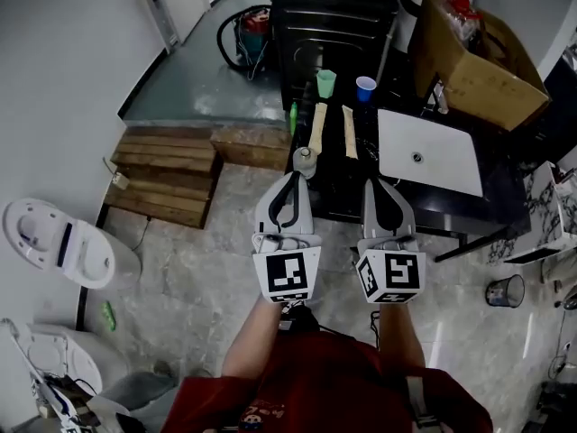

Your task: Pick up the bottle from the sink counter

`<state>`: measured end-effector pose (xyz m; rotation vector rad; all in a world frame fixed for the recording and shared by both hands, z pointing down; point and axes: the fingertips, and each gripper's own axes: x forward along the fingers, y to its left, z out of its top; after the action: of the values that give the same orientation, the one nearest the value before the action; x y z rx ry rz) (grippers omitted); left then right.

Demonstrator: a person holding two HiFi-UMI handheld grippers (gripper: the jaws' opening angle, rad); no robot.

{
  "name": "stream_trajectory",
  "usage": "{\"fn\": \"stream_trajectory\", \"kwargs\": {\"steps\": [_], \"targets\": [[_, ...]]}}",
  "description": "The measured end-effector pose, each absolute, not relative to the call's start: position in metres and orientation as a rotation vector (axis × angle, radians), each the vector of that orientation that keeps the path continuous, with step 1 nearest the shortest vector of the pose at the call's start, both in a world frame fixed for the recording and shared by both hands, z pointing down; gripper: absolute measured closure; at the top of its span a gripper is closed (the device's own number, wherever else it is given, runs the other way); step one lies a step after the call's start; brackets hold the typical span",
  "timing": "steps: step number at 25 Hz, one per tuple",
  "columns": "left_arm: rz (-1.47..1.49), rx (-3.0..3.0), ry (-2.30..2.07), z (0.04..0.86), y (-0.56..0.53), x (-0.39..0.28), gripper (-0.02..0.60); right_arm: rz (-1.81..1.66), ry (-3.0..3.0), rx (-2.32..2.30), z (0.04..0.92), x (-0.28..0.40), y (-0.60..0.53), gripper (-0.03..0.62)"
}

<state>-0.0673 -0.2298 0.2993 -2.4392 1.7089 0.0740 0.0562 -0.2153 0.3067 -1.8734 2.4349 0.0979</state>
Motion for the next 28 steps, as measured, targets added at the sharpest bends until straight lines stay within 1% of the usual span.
{"fn": "stream_trajectory", "kwargs": {"steps": [11,23,28], "targets": [[0.088,-2.489,1.648,0.296,-0.315,-0.093,0.580,0.091,2.394,-1.942,0.306,0.025,-0.290,0.592],[0.096,-2.469,1.632,0.295,-0.361,-0.077,0.580,0.061,2.379,-1.955,0.311,0.043,-0.336,0.592],[0.047,-2.480,1.653,0.302,-0.372,-0.068,0.580,0.054,2.387,-1.945,0.313,0.052,-0.348,0.592]]}}
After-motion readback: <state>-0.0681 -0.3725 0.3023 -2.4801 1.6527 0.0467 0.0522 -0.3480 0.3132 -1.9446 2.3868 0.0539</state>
